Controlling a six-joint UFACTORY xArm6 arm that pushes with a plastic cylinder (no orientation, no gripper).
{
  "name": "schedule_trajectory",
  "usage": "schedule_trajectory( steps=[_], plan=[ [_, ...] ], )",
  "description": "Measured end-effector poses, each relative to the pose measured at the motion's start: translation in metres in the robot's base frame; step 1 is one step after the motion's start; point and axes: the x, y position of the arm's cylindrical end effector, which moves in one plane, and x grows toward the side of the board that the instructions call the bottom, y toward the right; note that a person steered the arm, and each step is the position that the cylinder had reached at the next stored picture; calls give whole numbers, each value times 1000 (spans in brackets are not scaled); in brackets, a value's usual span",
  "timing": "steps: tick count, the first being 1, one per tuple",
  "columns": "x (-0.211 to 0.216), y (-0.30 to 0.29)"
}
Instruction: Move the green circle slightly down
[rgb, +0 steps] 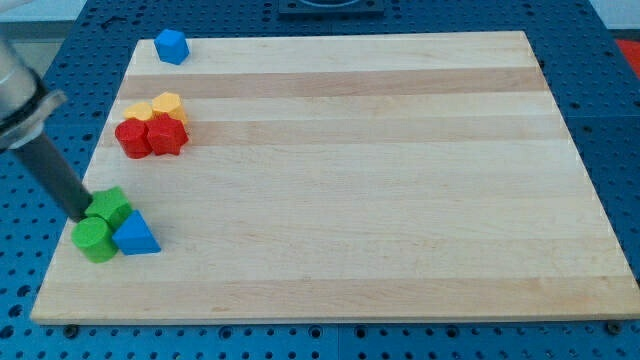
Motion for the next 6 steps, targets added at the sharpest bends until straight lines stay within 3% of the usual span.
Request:
schedule_trajectory(
  steps=[2, 6],
  plan=[
    [-10, 37],
    [14, -4]
  ],
)
